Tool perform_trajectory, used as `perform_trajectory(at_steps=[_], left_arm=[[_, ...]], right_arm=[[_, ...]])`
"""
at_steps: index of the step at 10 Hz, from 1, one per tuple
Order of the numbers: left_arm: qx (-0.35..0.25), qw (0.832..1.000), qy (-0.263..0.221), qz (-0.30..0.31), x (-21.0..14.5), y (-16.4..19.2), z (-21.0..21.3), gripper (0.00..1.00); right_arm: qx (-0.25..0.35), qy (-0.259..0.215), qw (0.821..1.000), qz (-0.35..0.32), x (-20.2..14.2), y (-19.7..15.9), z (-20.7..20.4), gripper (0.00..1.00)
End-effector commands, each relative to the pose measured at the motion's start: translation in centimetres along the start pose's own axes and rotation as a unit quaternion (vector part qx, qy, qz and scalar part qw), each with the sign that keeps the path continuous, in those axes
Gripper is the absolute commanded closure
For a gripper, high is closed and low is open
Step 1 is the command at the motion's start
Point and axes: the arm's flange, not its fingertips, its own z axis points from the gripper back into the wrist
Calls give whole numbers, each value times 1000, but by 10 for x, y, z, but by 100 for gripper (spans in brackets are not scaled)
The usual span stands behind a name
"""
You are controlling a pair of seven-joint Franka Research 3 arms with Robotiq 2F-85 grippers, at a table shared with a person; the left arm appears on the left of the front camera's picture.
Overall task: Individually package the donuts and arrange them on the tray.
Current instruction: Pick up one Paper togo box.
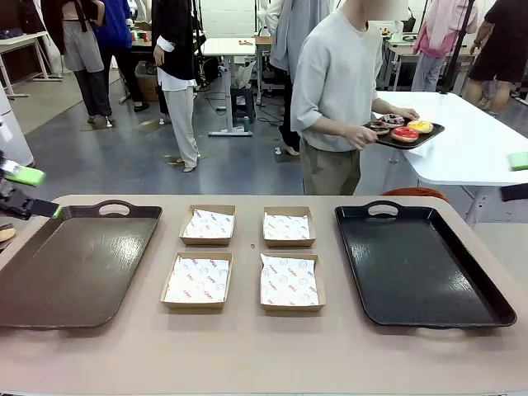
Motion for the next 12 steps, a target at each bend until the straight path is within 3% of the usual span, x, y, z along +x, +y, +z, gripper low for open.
perform_trajectory(at_steps=[1,6,8,12], left_arm=[[-59,995,-23,73,3,32,15,0],[21,989,-49,137,-19,63,52,0],[51,986,-45,154,-25,73,58,0],[86,980,-46,175,-31,84,63,0]], right_arm=[[169,-61,981,-77,-99,-48,-30,0],[114,-4,984,-137,-113,-91,-20,0],[87,-5,983,-164,-117,-102,-18,0],[46,4,986,-162,-111,-97,-24,0]])
